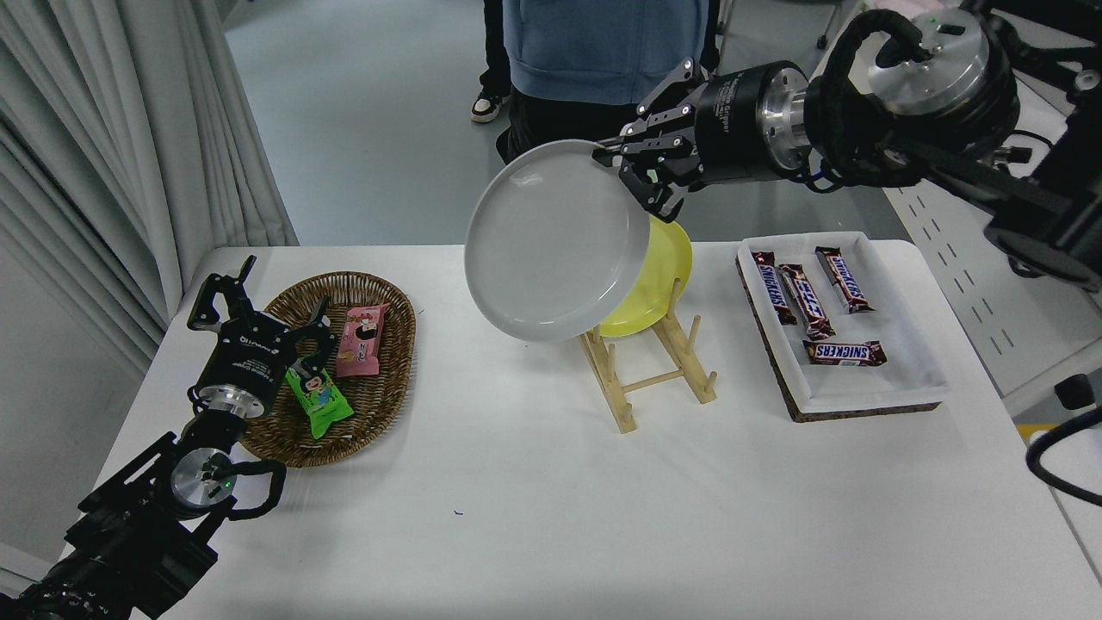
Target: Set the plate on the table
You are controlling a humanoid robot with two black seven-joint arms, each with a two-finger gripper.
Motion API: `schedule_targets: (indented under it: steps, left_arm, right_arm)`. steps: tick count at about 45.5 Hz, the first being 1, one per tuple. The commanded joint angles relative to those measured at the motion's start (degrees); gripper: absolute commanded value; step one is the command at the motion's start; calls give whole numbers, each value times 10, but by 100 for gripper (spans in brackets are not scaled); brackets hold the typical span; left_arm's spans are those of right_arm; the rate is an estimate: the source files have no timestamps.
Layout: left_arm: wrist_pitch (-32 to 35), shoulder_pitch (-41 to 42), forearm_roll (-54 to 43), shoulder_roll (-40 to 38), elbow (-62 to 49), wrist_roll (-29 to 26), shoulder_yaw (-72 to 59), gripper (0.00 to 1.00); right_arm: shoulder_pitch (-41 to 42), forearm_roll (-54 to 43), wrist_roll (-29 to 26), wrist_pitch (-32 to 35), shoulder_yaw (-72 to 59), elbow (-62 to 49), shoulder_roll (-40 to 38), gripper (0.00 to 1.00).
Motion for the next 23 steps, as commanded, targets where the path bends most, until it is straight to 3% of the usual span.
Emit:
schedule_targets:
  steps: [1, 23]
  left_arm:
    - [0, 0, 0, 0, 0, 0, 0, 100]
    - [0, 0, 0, 0, 0, 0, 0, 100]
  right_arm:
    - [-28, 72, 0, -85, 17, -8, 63, 0]
    - [-210, 77, 3, -85, -6, -107, 120, 0]
